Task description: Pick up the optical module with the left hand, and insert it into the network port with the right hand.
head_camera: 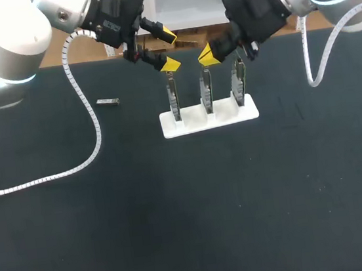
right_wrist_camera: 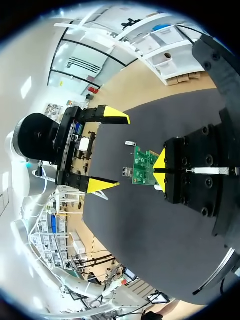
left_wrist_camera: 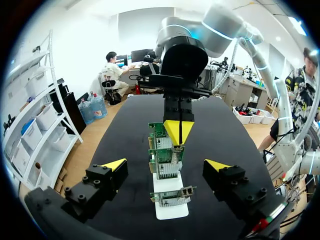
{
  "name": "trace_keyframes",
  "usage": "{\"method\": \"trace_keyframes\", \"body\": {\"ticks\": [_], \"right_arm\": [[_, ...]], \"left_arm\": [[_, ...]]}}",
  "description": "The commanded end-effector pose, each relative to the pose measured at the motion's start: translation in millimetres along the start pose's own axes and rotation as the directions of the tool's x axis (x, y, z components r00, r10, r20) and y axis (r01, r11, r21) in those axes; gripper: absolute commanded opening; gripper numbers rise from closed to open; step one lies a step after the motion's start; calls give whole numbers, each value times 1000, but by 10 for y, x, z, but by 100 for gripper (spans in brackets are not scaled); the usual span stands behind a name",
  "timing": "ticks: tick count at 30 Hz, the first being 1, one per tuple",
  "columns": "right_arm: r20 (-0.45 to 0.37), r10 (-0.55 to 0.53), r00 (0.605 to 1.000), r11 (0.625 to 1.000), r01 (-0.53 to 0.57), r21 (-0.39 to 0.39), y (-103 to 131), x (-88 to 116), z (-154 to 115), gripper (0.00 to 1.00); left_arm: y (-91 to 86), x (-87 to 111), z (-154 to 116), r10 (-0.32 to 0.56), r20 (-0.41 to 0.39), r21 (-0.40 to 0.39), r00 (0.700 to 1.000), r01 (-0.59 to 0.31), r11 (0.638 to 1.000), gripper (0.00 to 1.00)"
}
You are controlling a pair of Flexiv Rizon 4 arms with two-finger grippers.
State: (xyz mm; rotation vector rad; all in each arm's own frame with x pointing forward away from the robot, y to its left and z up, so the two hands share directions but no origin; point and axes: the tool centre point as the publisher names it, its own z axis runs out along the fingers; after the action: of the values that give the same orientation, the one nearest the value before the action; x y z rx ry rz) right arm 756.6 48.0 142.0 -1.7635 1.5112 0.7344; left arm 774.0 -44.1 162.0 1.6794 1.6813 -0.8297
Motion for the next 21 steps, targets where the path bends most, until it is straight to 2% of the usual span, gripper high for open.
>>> {"method": "trace_keyframes", "body": {"ticks": [1, 10, 21], "right_arm": [[3, -1, 1000, 1000, 1, -5, -15, 71, 44, 0], [13, 3, 1000, 1000, -3, -13, -33, 114, 85, 0], [14, -73, 997, 997, 72, 14, -38, -123, -90, 0]], "left_arm": [[-4, -4, -1, -1, -3, -1, 1000, 1, 1000, 100], [-4, -4, -1, -1, -3, -1, 1000, 1, 1000, 100], [-4, -4, -1, -1, -3, -1, 1000, 1, 1000, 100]]}}
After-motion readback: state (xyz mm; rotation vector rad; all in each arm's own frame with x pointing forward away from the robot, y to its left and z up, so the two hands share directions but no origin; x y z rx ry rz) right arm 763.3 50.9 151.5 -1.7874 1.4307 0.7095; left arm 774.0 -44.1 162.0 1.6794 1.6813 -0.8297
